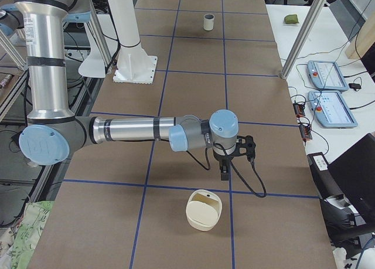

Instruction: Left arm hands cup to right arm to dump lemon

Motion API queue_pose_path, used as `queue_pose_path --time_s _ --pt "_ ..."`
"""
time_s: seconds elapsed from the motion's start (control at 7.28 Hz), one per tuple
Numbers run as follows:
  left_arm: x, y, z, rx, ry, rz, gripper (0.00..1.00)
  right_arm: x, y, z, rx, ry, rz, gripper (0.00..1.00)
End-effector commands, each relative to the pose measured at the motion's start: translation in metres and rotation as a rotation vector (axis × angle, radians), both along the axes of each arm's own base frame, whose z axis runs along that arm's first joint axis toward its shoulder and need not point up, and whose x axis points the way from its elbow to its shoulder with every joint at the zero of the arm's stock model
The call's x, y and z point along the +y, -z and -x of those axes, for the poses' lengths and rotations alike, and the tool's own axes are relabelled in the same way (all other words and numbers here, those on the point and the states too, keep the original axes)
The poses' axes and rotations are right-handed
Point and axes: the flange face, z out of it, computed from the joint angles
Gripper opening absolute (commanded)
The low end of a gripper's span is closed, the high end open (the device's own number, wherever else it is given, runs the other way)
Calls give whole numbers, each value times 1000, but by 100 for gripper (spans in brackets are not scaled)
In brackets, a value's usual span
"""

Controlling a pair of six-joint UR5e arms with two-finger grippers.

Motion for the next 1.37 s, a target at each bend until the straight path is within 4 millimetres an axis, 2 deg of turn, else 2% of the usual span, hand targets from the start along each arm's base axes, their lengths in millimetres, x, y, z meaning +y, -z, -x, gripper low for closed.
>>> queue_pose_path --time_s 0.0,0.14,0.27,0.41,0.69,0.82,1.1,1.24 --pt "-15 29 -10 6 -15 -116 100 -25 54 4 -28 1 -88 100" --pt "-22 41 -44 70 -53 -98 100 -24 46 9 -28 11 -84 100" --pt "-21 46 -92 110 -42 -8 100 -26 46 31 -29 52 -87 100" --pt "-17 64 -131 136 32 83 100 -27 51 37 -33 60 -130 100" --pt "25 77 -159 179 252 238 100 -26 47 41 -34 67 -143 100" --pt "40 89 -190 162 325 310 100 -26 50 41 -36 68 -151 100" --pt "59 89 -250 90 405 379 100 -25 53 41 -44 70 -155 100" --pt "63 86 -255 89 412 379 99 -25 56 41 -55 69 -155 100"
